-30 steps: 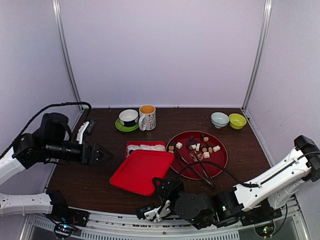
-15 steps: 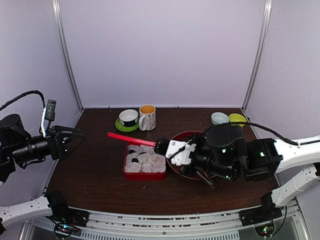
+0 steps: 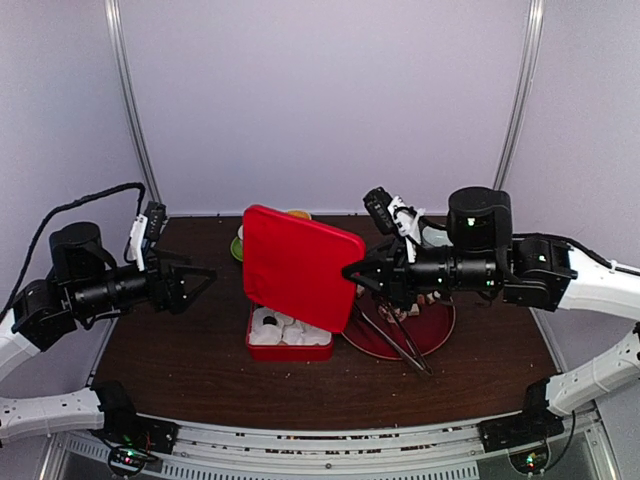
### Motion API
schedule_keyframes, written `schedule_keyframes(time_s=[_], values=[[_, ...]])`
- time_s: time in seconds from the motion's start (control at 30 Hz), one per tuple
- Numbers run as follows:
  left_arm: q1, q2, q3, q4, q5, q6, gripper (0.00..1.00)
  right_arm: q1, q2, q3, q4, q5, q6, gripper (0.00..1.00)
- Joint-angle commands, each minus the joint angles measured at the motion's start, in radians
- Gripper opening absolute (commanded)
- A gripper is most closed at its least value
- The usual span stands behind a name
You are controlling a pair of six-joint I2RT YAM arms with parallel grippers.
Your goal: Pack the chocolate
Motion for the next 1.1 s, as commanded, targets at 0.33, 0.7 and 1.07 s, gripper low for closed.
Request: schedule_keyframes(time_s=[0.33,0.7,1.07], values=[[0.015,0.161,0.045,0.139,0.168,-0.007,0.92,-0.150,0.137,0.038,0.083,-0.462,0.274,0.00],[0.242,0.260,-0.041,0.198,0.348,-0.174,0.84,-0.250,0.295,0.084,0.149,-0.618,0.400,0.00],[0.297,0.322,-0.121,0.241,0.350,-0.214,0.83,-0.328,0.522,0.132,0.234,-0.712,0.449,0.00]])
